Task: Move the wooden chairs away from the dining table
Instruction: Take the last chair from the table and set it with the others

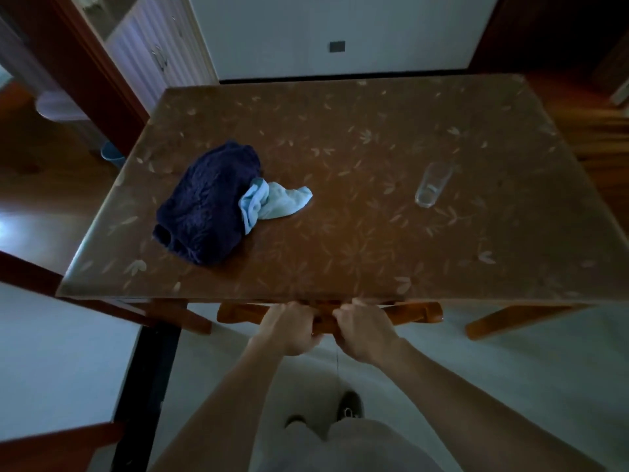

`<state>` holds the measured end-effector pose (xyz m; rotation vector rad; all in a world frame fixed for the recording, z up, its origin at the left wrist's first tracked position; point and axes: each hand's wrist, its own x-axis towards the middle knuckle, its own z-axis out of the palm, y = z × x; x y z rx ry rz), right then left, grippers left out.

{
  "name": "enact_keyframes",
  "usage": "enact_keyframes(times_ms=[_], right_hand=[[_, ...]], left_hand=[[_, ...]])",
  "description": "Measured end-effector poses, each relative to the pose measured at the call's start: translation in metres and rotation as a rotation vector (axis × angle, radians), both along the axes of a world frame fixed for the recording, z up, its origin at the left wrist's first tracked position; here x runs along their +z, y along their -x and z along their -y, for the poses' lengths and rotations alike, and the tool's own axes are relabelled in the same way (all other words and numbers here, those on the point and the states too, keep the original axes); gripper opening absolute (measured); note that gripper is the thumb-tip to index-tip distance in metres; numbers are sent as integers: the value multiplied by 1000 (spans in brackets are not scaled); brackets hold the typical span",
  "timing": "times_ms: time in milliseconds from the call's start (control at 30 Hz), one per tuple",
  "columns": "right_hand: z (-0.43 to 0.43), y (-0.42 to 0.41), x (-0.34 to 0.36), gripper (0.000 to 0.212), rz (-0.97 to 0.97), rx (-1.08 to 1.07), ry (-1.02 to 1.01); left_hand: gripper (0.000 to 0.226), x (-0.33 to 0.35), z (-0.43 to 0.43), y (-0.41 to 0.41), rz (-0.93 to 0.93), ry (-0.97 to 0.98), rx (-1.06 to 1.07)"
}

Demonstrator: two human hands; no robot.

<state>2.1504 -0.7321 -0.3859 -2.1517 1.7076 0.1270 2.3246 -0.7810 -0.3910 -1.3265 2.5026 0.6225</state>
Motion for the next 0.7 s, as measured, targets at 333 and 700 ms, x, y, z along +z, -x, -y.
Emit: enact_keyframes(times_ms=[333,700], right_hand=[[16,-10,17,18,-85,59,-19],[-4,31,146,38,-29,109,9]], left_hand=[[32,21,7,8,30,-25,-82],[36,149,1,36,-32,-4,-241]])
